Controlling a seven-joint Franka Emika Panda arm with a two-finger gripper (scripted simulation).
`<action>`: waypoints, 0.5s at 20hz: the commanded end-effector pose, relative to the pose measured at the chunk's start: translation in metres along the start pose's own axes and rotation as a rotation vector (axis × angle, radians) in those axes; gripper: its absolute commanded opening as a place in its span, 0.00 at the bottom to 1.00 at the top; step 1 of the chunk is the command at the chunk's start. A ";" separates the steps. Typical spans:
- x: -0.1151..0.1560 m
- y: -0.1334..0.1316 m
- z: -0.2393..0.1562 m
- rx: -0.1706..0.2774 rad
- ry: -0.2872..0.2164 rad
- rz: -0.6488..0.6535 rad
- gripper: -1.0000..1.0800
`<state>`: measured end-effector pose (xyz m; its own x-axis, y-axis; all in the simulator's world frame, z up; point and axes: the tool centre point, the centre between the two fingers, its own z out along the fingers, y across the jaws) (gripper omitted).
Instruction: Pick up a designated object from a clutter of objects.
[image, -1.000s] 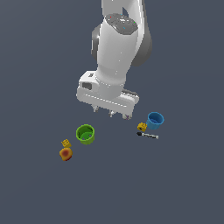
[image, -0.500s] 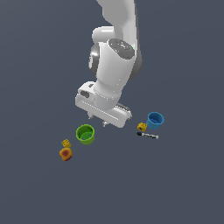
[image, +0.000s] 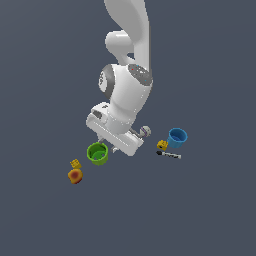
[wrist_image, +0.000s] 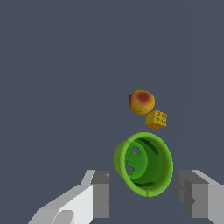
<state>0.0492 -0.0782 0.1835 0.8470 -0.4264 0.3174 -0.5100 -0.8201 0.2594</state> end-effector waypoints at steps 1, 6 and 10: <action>0.000 0.000 0.009 -0.008 0.026 0.031 0.62; 0.000 0.000 0.026 -0.018 0.075 0.086 0.62; -0.001 0.000 0.038 -0.020 0.112 0.126 0.62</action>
<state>0.0535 -0.0911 0.1529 0.7674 -0.4737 0.4322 -0.6032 -0.7620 0.2358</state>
